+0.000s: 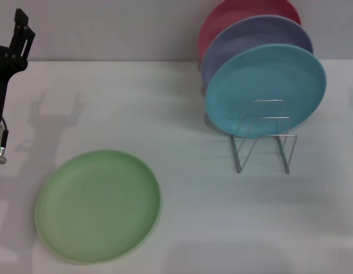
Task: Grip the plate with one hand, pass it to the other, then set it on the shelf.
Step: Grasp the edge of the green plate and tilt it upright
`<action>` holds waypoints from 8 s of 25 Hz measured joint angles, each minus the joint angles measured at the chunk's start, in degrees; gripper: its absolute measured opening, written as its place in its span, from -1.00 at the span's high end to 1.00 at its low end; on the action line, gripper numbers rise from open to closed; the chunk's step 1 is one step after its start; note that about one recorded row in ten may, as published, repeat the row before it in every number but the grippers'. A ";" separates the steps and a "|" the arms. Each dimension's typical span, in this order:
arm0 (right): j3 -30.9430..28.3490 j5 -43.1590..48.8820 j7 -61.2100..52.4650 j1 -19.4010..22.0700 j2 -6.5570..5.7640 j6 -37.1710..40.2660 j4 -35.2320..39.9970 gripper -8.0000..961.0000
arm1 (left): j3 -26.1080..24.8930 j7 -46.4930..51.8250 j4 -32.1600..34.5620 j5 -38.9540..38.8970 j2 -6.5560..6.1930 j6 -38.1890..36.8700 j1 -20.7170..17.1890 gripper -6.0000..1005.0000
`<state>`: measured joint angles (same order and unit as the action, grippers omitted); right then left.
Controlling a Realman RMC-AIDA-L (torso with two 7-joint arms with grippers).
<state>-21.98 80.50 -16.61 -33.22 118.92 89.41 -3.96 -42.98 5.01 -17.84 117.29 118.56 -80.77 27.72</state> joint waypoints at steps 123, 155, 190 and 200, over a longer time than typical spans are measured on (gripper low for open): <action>-0.25 -0.17 0.22 -3.08 -0.27 -0.11 2.42 -0.22 | -51.97 -3.59 -67.12 46.19 0.05 170.29 -3.09 -0.42; -0.44 -0.34 0.00 -3.34 -0.27 -0.03 2.82 -0.22 | -51.59 -4.28 -62.64 46.08 -0.09 168.62 -1.17 0.33; -0.44 -0.35 0.00 -3.16 -0.26 0.40 2.81 -0.22 | -54.69 -7.33 -61.73 42.25 -0.29 166.27 -1.48 0.85; -0.38 -0.35 0.01 -3.37 -0.26 0.05 2.81 -0.22 | -56.73 -8.12 -63.28 39.88 -0.34 161.96 -2.19 0.90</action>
<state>-22.35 80.15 -16.61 -36.59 118.65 89.45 -1.15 -99.71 -3.11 -81.12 157.17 118.22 81.19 25.53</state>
